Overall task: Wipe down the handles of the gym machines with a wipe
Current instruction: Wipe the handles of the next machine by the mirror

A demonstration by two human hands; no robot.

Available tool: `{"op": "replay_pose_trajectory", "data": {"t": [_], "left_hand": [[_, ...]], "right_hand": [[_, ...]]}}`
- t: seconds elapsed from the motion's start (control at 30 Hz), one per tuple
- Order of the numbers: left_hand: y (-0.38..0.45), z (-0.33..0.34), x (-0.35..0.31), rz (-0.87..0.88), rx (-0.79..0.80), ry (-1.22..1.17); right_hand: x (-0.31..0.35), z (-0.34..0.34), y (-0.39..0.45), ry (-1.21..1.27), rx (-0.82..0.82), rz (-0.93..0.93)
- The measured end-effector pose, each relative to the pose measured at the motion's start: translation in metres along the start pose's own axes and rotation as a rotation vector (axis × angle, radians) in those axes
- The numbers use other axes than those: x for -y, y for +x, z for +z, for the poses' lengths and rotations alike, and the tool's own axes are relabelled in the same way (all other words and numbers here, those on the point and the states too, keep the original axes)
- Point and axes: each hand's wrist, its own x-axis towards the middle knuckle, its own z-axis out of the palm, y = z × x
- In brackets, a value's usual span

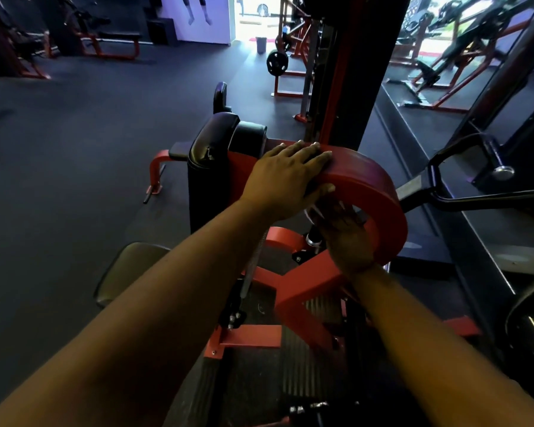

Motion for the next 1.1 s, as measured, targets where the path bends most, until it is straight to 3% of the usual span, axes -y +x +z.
{"op": "replay_pose_trajectory", "data": {"t": [0.13, 0.23, 0.3, 0.37, 0.43, 0.5, 0.6, 0.73, 0.83, 0.97, 1.1], "left_hand": [[0.000, 0.001, 0.002, 0.012, -0.016, -0.005], [0.000, 0.001, 0.001, 0.010, -0.017, -0.007], [0.000, 0.002, 0.001, 0.016, -0.017, -0.011], [0.000, 0.002, 0.002, 0.021, -0.013, -0.009], [0.000, 0.001, 0.002, 0.012, -0.001, -0.010], [0.000, 0.000, 0.000, 0.004, 0.010, -0.012], [0.000, -0.001, 0.000, 0.008, 0.013, -0.003], [-0.001, -0.003, -0.001, 0.008, 0.019, 0.002], [-0.007, 0.000, -0.004, -0.008, 0.023, 0.036], [-0.045, 0.014, -0.011, -0.019, -0.087, 0.046], [-0.126, 0.041, -0.023, -0.084, -0.056, -0.004]], "right_hand": [[-0.006, 0.023, -0.026, -0.316, 0.276, -0.141], [0.013, 0.036, -0.046, -0.339, 0.471, -0.206], [0.022, 0.023, -0.040, -0.325, 0.447, -0.199], [0.019, 0.005, -0.023, -0.191, 0.309, -0.001], [0.004, -0.011, -0.003, -0.132, 0.214, 0.045], [-0.011, -0.011, 0.000, -0.266, 0.171, -0.068], [-0.012, 0.010, -0.015, -0.317, 0.348, -0.190], [0.020, 0.033, -0.048, -0.023, 0.516, -0.038], [0.047, 0.026, -0.065, 0.299, 0.445, 0.163], [0.076, 0.010, -0.075, 0.603, 0.345, 0.375], [0.108, 0.018, -0.085, 0.798, 0.413, 0.573]]}}
